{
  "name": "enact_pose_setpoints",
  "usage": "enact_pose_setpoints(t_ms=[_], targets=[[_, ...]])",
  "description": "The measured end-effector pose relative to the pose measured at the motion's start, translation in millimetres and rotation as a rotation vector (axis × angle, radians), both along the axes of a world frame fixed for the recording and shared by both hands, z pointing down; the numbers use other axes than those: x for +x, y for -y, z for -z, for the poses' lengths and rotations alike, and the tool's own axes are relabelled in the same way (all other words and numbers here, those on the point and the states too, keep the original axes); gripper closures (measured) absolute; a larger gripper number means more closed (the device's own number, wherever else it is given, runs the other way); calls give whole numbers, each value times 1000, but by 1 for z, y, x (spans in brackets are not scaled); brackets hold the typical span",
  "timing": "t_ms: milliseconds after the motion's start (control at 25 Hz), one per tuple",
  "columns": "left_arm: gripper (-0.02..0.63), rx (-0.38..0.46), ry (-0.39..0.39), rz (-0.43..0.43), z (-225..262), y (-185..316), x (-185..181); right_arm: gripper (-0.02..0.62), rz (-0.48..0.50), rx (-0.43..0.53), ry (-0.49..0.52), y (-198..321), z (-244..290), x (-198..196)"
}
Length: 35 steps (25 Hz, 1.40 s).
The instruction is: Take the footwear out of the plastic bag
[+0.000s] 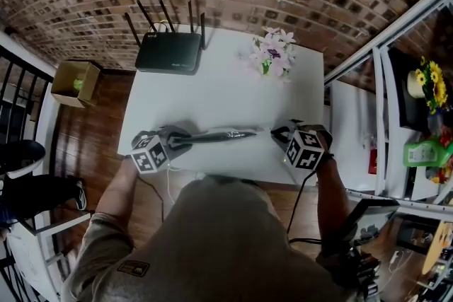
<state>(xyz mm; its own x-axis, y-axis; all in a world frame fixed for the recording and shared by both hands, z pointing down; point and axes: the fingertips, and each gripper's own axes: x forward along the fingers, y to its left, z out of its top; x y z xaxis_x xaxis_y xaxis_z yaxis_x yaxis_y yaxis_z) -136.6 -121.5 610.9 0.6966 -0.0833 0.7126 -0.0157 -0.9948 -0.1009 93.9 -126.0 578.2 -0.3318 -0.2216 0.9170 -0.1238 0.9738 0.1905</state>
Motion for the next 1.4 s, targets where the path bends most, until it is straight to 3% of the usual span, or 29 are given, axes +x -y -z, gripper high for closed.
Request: enact_pose_setpoints(t_ms=[440, 840, 1120, 1400], targets=[[515, -61, -119, 180, 4, -3, -31, 581, -176, 14, 61, 6, 3, -2], [517, -68, -161, 348, 2, -4, -77, 583, -305, 63, 69, 5, 6, -5], [517, -30, -165, 477, 4, 6, -116, 583, -347, 82, 69, -3, 6, -19], [517, -167, -286, 627, -2, -6, -119, 581, -361, 75, 85, -12, 4, -38]])
